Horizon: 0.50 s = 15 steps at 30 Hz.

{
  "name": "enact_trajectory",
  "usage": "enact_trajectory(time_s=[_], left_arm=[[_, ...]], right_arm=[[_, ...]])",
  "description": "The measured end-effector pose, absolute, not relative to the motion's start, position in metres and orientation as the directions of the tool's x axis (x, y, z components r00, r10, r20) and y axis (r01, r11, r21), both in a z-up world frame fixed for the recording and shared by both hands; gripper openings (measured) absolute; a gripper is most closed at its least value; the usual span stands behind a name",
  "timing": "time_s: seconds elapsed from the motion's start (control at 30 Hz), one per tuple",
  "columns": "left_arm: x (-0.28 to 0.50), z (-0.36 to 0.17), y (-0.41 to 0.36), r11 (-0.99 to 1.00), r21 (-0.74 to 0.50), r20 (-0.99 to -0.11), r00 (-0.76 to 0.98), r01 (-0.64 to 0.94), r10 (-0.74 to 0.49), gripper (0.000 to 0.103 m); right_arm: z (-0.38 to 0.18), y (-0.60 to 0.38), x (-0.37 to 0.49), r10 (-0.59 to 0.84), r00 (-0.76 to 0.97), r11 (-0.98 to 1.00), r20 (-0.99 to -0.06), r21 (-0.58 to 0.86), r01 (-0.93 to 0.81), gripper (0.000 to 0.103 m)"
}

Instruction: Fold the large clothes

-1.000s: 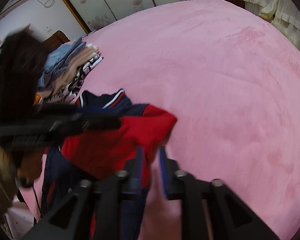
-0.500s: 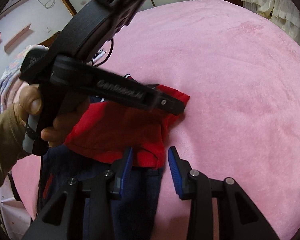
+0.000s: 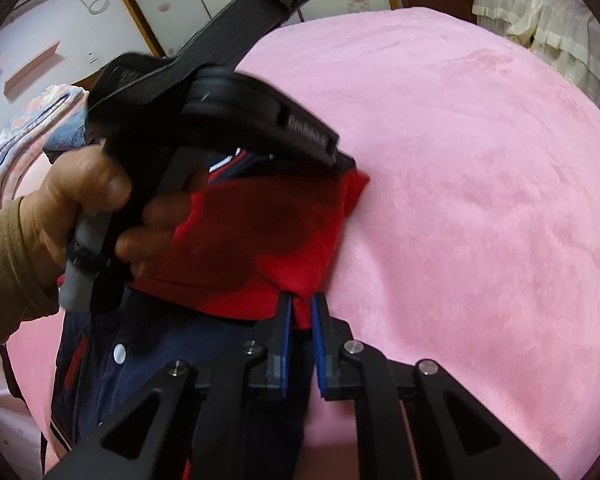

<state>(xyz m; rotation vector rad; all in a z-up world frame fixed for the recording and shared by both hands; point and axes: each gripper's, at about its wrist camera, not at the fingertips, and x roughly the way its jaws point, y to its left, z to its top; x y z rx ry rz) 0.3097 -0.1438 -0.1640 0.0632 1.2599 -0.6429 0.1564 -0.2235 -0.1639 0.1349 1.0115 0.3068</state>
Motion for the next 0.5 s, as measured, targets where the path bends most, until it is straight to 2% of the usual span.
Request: enact_trajectory(time_s=[0.17, 0.27, 0.4, 0.5], left_arm=[[0.31, -0.166, -0.141, 0.82, -0.299, -0.892, 0.161, 0.489, -0.422, 0.0], [0.313, -0.164, -0.136, 0.815, -0.342, -0.882, 0.138, 0.468, -0.45, 0.0], [0.304, -0.148, -0.126, 0.811, -0.349, -0.877, 0.143, 0.47, -0.46, 0.005], [0.287, -0.126, -0.111, 0.805, -0.345, -0.862, 0.177, 0.483, -0.475, 0.013]], right_arm=[[-0.165, -0.221, 0.15, 0.309, 0.489, 0.951, -0.816, 0.253, -0.18, 0.009], [-0.16, -0.225, 0.149, 0.322, 0.464, 0.947, -0.825, 0.278, -0.162, 0.011], [-0.155, -0.24, 0.153, 0.345, 0.463, 0.938, -0.817, 0.311, -0.151, 0.012], [-0.141, -0.248, 0.15, 0.35, 0.497, 0.936, -0.794, 0.321, -0.147, 0.012]])
